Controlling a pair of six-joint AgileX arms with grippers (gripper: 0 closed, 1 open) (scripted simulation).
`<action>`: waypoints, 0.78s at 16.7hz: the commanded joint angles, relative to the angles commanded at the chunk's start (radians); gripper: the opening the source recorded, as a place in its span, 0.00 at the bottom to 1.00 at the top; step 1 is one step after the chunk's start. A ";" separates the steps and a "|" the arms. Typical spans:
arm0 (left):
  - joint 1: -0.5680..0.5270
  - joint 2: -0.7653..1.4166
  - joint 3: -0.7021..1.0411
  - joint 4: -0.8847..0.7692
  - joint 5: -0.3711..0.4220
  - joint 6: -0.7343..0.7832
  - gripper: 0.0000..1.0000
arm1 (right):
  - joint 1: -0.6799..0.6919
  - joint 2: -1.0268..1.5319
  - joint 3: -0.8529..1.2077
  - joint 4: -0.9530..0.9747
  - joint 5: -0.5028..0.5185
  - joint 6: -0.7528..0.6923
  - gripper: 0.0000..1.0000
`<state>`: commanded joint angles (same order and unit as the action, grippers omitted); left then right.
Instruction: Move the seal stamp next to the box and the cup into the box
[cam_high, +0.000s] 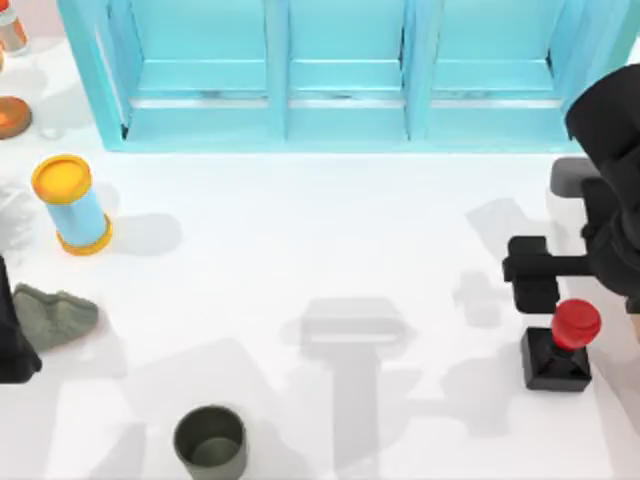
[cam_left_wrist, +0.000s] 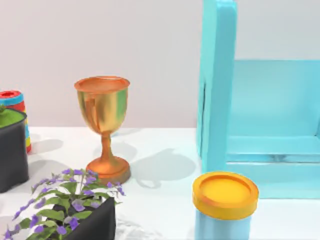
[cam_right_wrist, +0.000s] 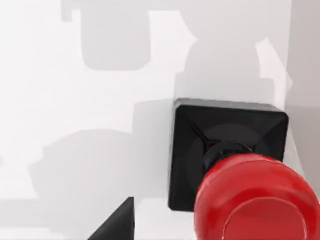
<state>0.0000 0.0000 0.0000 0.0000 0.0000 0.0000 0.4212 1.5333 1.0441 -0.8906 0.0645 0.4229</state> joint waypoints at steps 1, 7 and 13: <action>0.000 0.000 0.000 0.000 0.000 0.000 1.00 | 0.000 0.000 0.000 0.000 0.000 0.000 1.00; 0.000 0.000 0.000 0.000 0.000 0.000 1.00 | 0.001 0.000 0.002 -0.003 0.000 0.000 1.00; 0.000 0.000 0.000 0.000 0.000 0.000 1.00 | 0.003 0.005 0.171 -0.186 0.002 -0.001 1.00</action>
<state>0.0000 0.0000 0.0000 0.0000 0.0000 0.0000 0.4239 1.5387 1.2155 -1.0768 0.0663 0.4215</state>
